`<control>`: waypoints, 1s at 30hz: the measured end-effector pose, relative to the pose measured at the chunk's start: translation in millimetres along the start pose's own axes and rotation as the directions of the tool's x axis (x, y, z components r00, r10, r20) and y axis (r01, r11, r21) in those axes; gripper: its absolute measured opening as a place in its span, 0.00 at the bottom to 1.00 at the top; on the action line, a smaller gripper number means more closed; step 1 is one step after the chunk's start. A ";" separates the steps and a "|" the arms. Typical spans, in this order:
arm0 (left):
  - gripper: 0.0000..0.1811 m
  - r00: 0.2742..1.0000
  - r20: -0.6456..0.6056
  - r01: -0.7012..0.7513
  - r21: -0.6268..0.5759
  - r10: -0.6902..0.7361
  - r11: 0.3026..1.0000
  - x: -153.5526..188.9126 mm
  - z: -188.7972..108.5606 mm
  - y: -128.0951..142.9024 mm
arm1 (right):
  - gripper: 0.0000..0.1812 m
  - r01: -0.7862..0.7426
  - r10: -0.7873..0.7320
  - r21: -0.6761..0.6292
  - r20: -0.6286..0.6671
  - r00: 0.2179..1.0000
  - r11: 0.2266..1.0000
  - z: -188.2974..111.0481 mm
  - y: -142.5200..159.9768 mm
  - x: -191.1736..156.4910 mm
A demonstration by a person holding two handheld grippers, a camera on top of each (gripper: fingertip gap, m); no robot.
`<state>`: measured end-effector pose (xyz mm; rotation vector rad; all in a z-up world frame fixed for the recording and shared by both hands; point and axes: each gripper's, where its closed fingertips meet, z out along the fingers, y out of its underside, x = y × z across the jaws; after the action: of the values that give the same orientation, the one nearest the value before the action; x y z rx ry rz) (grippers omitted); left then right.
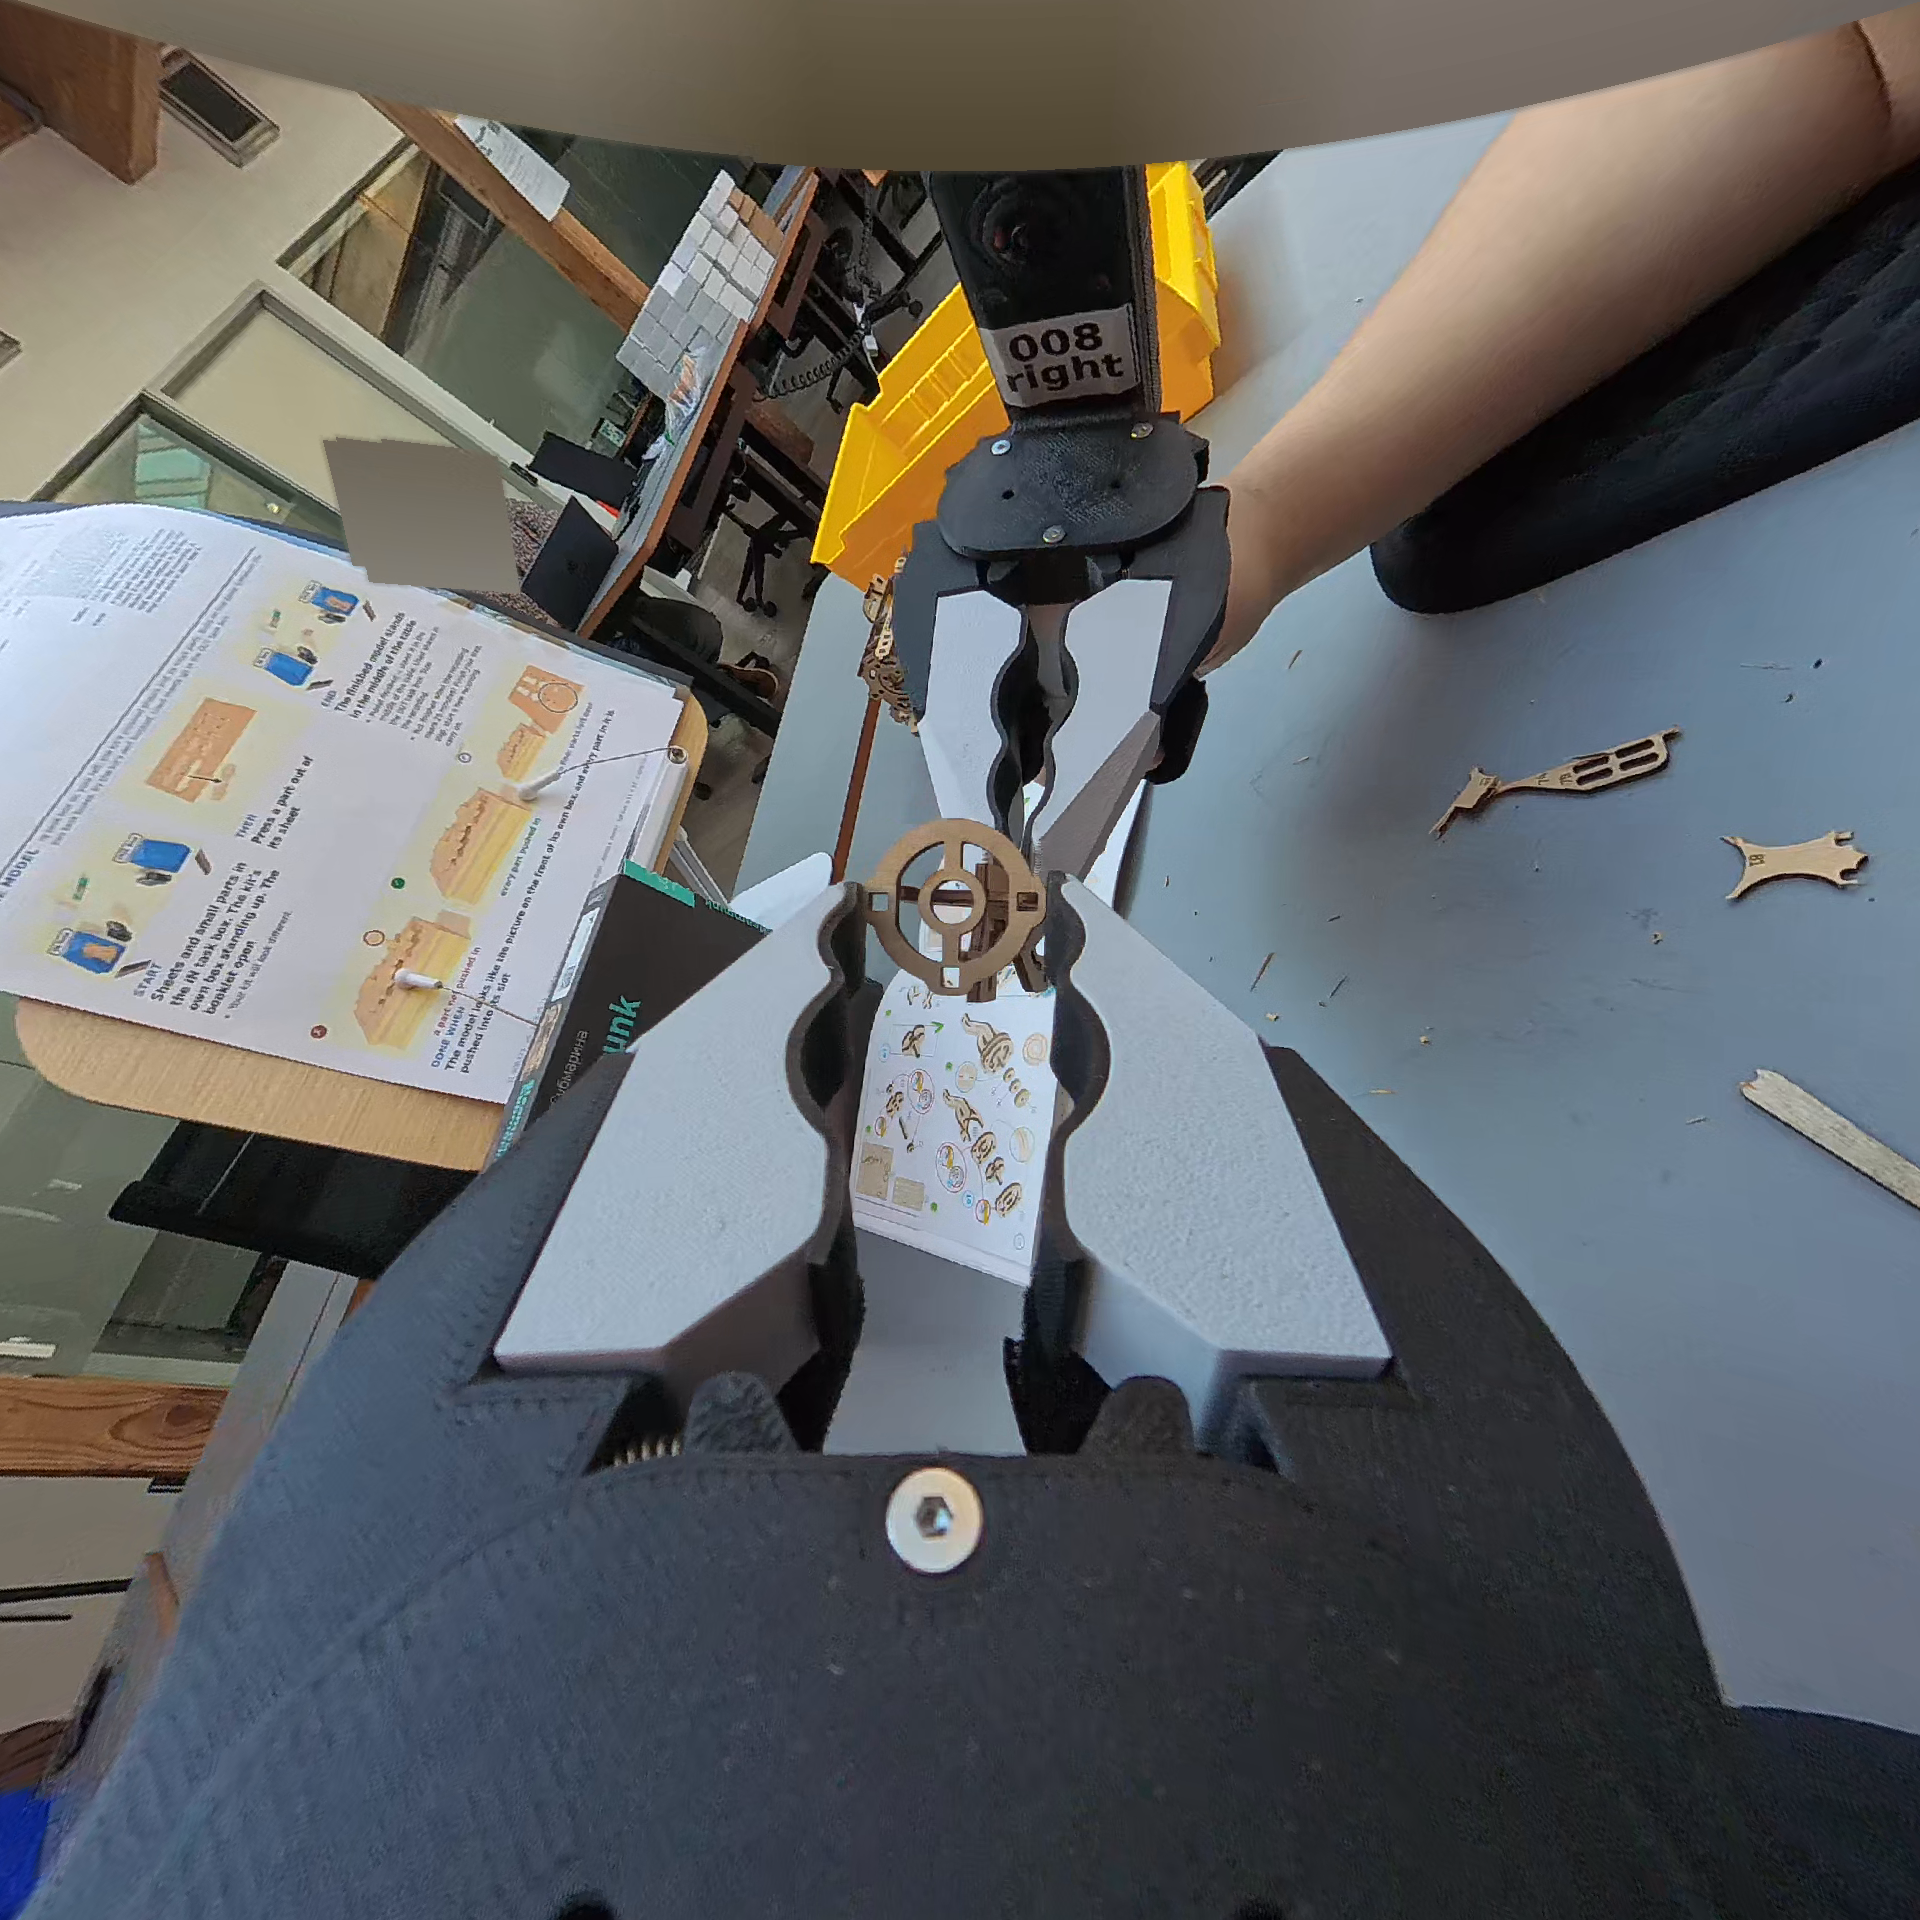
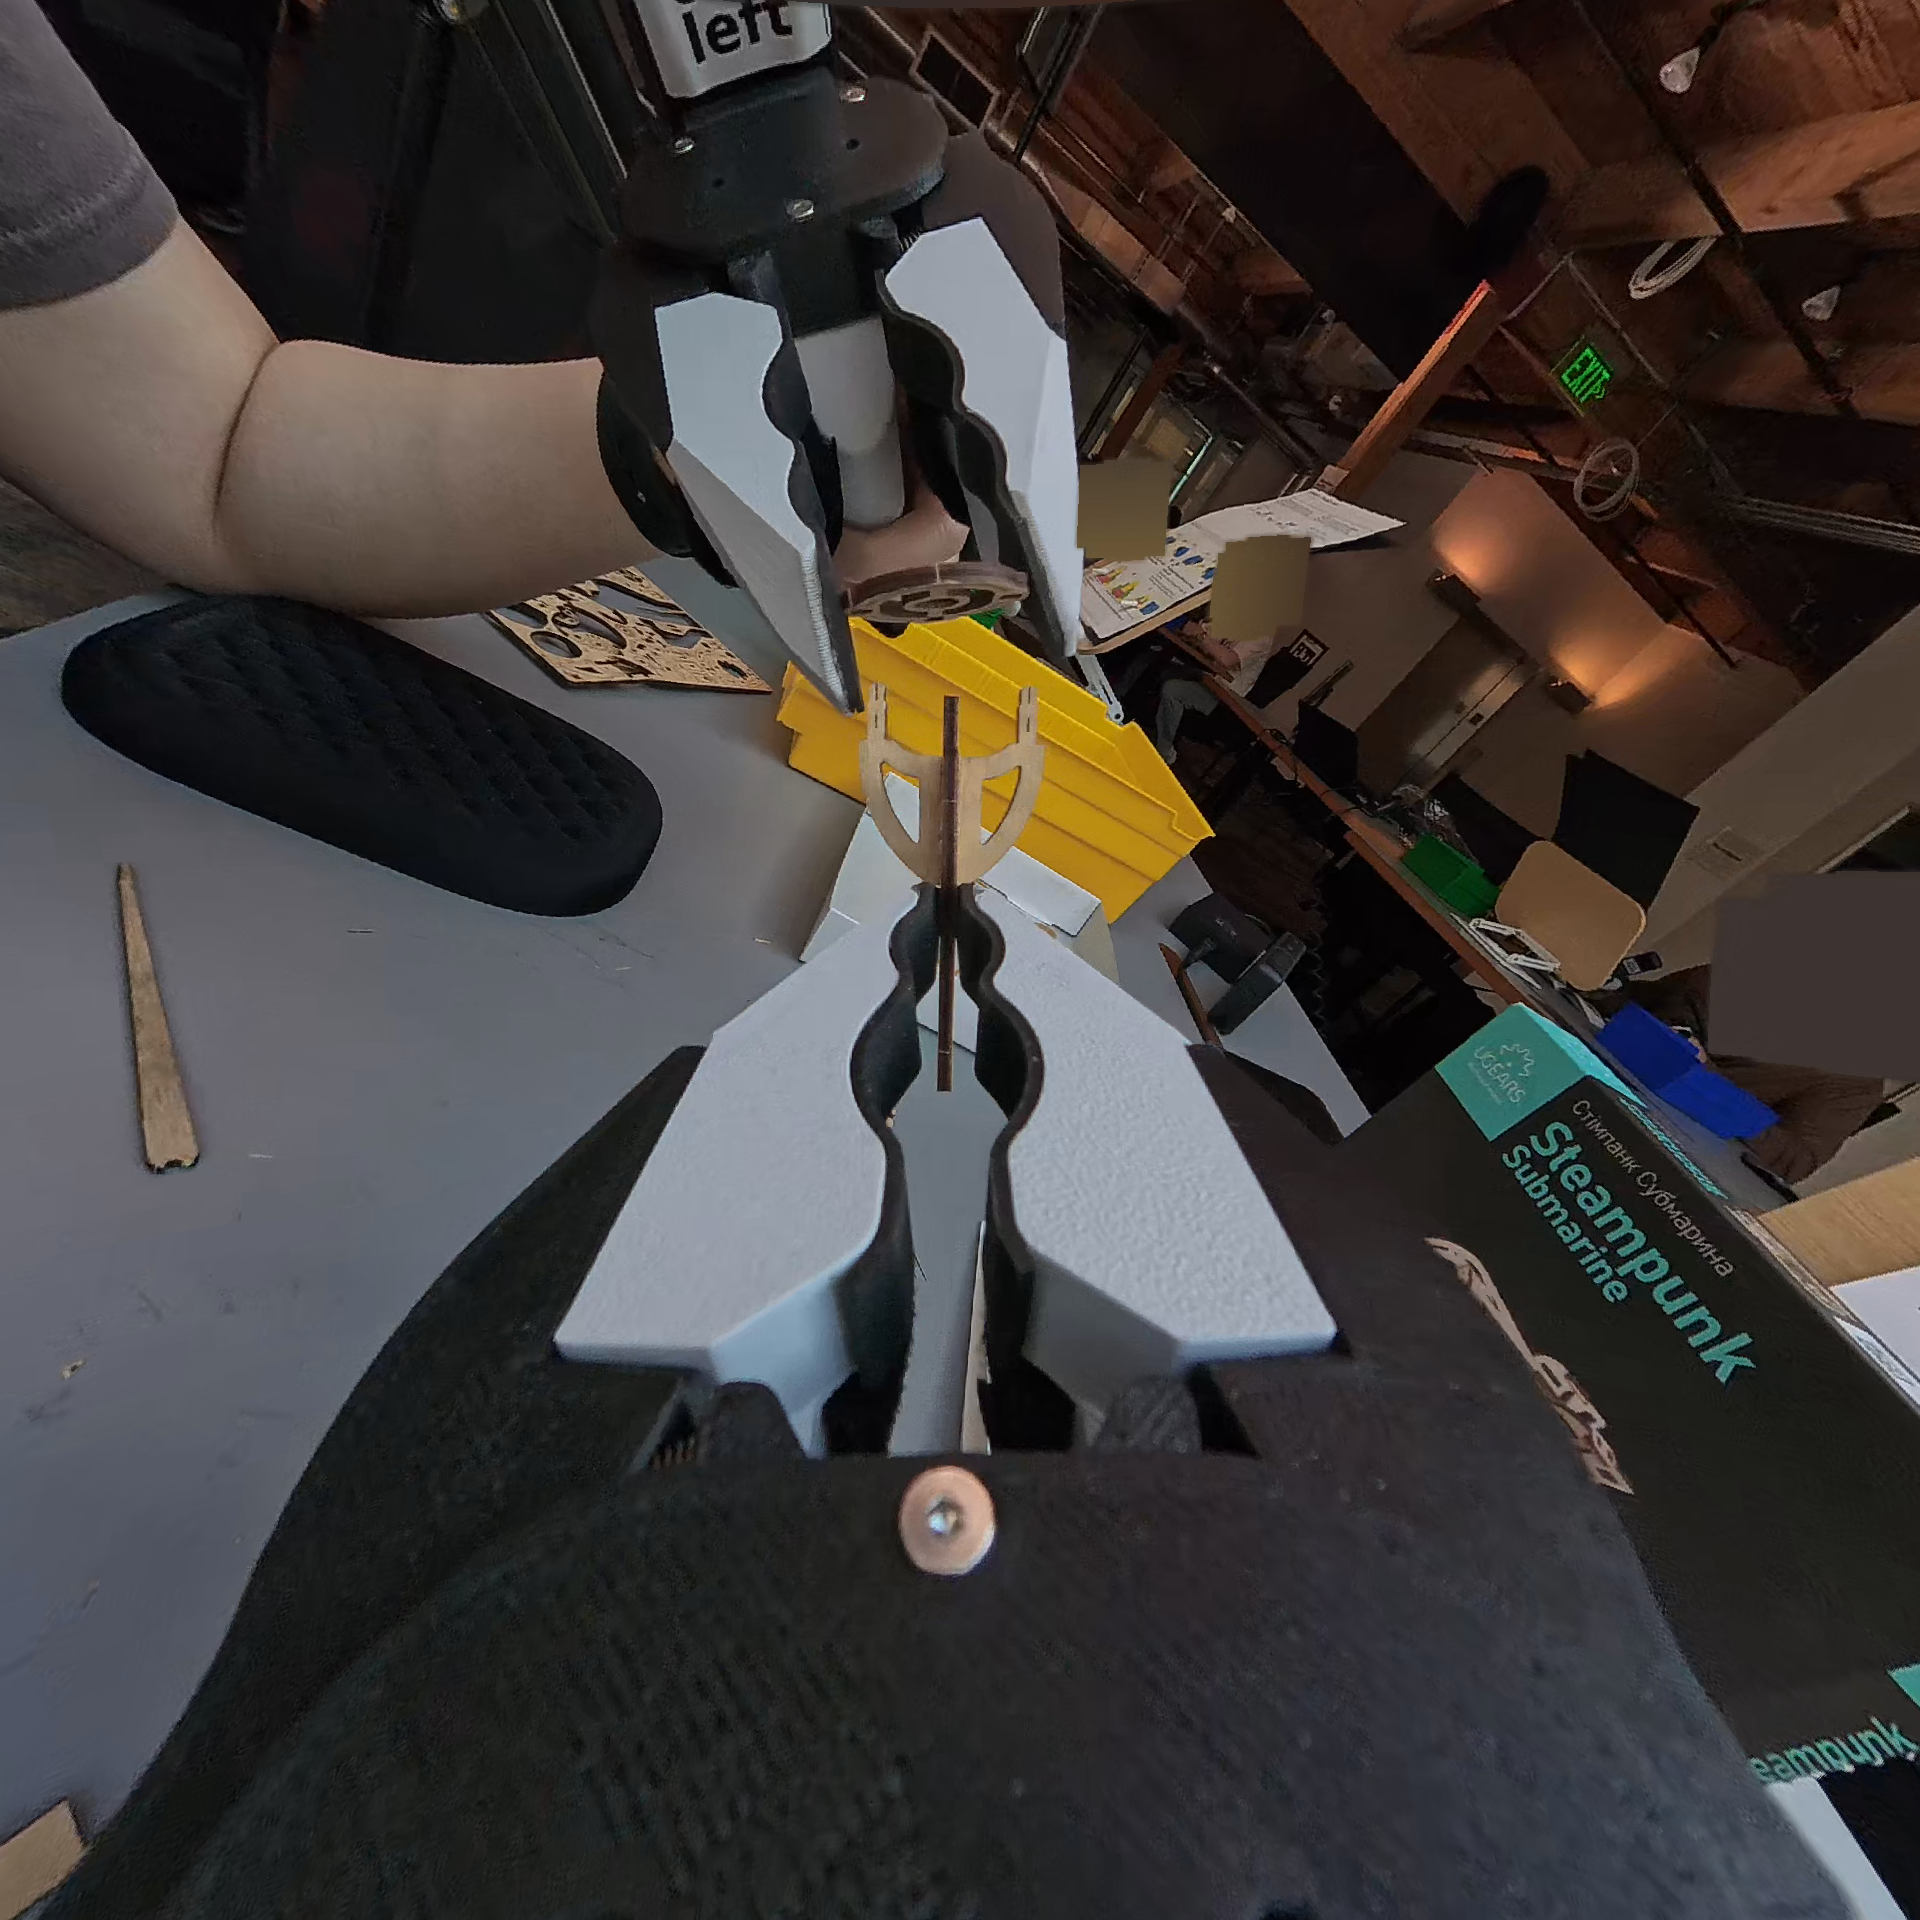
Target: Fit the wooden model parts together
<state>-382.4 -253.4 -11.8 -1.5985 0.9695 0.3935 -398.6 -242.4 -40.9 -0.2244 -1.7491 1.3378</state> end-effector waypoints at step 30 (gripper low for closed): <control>0.18 0.945 -0.165 0.289 0.025 -0.281 0.957 7.1 -1.0 1.6 | 0.01 -0.264 0.256 0.067 0.108 0.961 0.962 11.8 -8.0 -12.5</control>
<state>-379.6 -257.0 -17.5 -1.7147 0.8422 0.0412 -397.1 -261.4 -41.0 -0.3591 -1.7881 1.6306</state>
